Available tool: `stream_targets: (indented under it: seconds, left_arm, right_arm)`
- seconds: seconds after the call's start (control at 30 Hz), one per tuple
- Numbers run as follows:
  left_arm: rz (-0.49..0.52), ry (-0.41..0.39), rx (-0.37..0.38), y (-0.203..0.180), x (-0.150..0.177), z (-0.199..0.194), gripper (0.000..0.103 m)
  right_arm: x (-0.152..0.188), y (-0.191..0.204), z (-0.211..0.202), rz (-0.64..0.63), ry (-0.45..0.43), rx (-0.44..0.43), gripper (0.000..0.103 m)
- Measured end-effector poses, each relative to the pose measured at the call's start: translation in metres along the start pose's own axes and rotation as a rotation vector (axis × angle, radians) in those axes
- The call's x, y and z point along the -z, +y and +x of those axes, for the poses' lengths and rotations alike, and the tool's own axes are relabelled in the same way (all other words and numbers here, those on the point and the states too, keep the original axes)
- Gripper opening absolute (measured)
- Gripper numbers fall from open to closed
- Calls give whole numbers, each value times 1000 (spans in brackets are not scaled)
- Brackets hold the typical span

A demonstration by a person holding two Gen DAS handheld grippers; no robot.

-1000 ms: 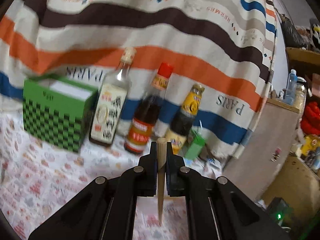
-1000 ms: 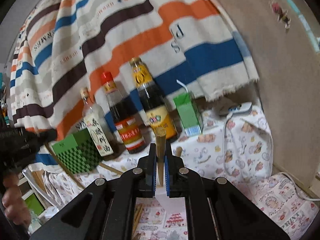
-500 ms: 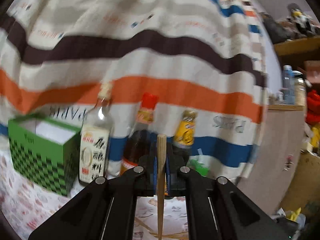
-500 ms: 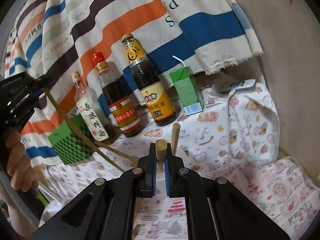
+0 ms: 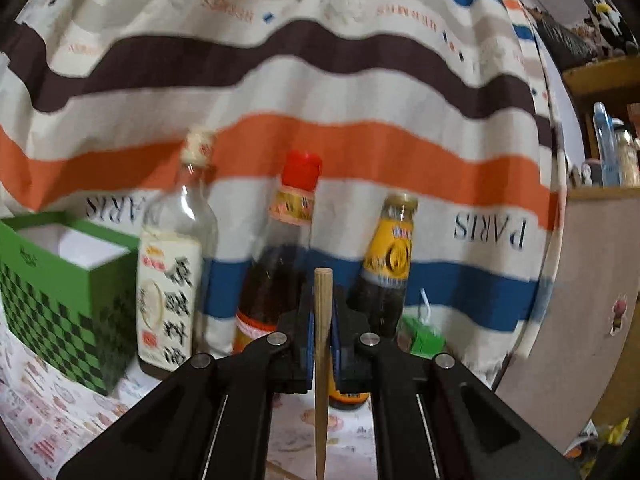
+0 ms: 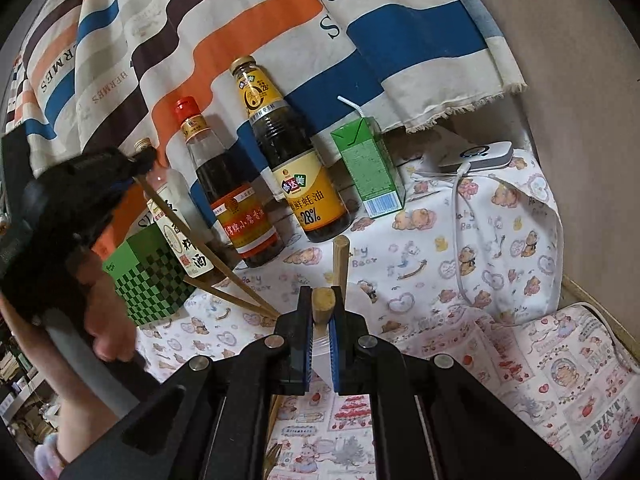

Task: Organize utensils
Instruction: 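Lower both chopsticks into the clear cup and open both tools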

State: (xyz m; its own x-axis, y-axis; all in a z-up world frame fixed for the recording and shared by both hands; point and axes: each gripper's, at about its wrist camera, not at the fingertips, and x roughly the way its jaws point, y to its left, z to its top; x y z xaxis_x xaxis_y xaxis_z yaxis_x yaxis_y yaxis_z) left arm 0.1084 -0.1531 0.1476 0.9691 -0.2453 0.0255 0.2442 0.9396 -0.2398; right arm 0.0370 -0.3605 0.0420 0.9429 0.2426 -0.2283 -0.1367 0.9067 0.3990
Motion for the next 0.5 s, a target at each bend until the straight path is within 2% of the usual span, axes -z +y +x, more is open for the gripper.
stream_targets:
  seconds: [0.1, 0.23, 0.3, 0.4, 0.5]
  left_arm:
    - [23, 20, -24, -2, 12, 8, 6]
    - [10, 81, -7, -1, 24, 18, 6]
    - [77, 92, -31, -8, 31, 21, 6]
    - [135, 165, 16, -11, 41, 25, 6]
    - [192, 190, 16, -14, 46, 24, 6]
  right_arm:
    - [-1, 0, 0, -5, 0, 0, 8]
    - [0, 1, 1, -18, 0, 10, 8]
    - [0, 2, 1, -25, 2, 13, 8]
    - [-1, 2, -1, -21, -5, 20, 8]
    - [-2, 2, -2, -15, -6, 13, 8]
